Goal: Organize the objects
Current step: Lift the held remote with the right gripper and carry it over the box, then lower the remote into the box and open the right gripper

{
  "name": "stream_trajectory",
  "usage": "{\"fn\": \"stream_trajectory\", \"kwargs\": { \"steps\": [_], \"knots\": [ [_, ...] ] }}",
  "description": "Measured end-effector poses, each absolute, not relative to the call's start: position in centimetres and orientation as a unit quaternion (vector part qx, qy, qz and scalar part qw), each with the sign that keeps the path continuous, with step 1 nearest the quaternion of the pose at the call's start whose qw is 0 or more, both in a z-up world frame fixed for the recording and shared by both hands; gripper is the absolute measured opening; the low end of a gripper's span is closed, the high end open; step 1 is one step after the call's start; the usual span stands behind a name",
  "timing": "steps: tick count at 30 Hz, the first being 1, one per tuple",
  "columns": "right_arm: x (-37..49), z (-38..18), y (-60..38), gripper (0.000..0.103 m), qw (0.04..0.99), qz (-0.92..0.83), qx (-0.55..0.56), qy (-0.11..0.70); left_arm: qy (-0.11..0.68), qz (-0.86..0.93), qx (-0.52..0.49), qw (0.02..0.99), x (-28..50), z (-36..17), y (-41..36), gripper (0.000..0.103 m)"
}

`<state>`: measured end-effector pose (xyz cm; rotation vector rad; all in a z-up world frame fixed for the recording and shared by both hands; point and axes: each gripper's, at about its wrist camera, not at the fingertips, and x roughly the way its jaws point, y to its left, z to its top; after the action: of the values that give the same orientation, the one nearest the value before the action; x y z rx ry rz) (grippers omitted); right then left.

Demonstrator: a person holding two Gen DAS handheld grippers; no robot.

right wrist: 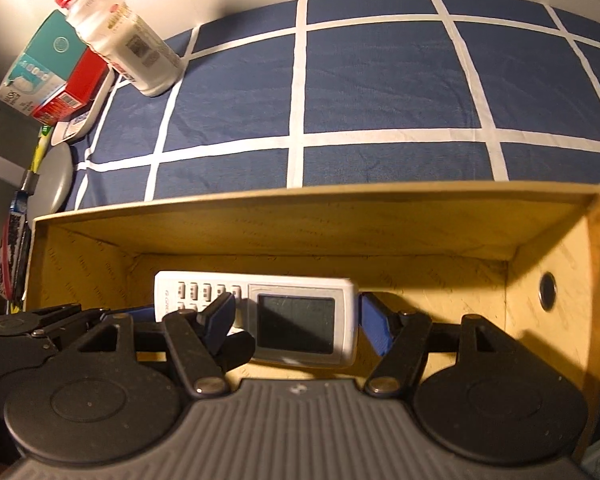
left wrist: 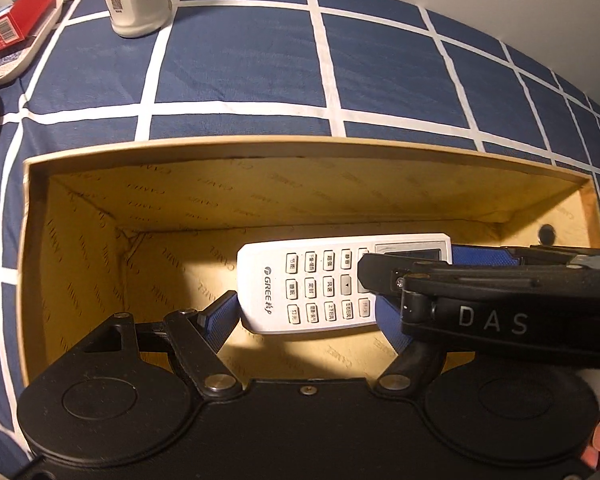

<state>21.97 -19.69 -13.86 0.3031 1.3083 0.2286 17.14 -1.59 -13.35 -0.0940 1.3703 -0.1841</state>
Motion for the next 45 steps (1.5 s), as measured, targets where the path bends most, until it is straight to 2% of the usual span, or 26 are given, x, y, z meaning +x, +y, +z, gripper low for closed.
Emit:
{"fn": "stream_trajectory", "kwargs": {
  "steps": [30, 39, 45],
  "knots": [
    [23.9, -15.2, -19.8, 0.068, 0.776, 0.085, 0.143, 0.609, 0.634, -0.085, -0.059, 0.766, 18.9, -14.6, -1.5, 0.076],
    [22.9, -13.0, -19.8, 0.068, 0.787, 0.087, 0.138, 0.595, 0.62, -0.077, -0.062, 0.778, 17.7, -12.5, -1.5, 0.077],
    [21.2, -10.0, -20.0, 0.07, 0.803, 0.089, 0.133, 0.574, 0.602, -0.069, -0.065, 0.793, 15.9, -9.7, -1.6, 0.083]
  ]
}}
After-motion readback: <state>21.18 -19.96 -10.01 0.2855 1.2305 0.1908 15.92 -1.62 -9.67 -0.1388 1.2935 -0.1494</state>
